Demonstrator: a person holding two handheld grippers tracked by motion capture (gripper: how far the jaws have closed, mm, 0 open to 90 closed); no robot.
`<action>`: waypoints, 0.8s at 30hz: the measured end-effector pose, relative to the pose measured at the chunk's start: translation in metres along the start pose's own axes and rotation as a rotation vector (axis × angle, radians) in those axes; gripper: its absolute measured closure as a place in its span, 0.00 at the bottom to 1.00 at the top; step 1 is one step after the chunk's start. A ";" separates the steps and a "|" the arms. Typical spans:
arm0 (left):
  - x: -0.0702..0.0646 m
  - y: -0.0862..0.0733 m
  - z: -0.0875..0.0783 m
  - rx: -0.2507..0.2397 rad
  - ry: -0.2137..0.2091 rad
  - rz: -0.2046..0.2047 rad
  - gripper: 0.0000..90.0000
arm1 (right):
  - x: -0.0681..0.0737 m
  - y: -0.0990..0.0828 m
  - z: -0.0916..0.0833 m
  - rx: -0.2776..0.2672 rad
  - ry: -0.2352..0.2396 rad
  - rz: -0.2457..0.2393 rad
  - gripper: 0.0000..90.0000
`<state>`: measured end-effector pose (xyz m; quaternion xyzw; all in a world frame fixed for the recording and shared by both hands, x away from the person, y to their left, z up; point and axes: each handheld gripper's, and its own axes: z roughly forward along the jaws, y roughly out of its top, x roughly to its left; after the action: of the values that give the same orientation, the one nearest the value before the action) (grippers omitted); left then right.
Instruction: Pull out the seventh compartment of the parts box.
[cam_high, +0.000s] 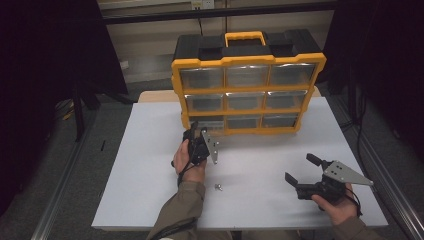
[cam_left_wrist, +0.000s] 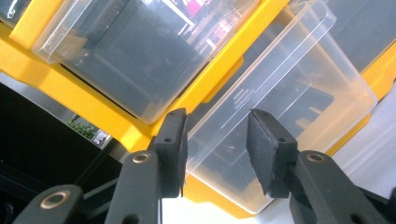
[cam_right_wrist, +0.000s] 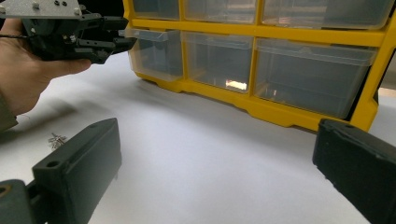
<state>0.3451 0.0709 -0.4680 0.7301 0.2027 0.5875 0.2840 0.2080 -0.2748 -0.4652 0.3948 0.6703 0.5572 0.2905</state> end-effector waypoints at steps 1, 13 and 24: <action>0.000 0.000 0.000 -0.005 0.001 0.000 0.65 | 0.000 0.000 0.000 0.000 0.004 -0.003 0.01; -0.001 0.000 -0.007 -0.007 0.002 0.005 0.65 | -0.001 0.000 -0.001 -0.005 -0.004 -0.003 0.01; -0.002 -0.001 -0.014 -0.010 -0.002 0.011 0.66 | 0.000 0.000 0.000 -0.009 0.007 0.001 0.01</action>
<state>0.3312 0.0727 -0.4677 0.7304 0.1953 0.5894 0.2845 0.2080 -0.2749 -0.4653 0.3920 0.6687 0.5616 0.2895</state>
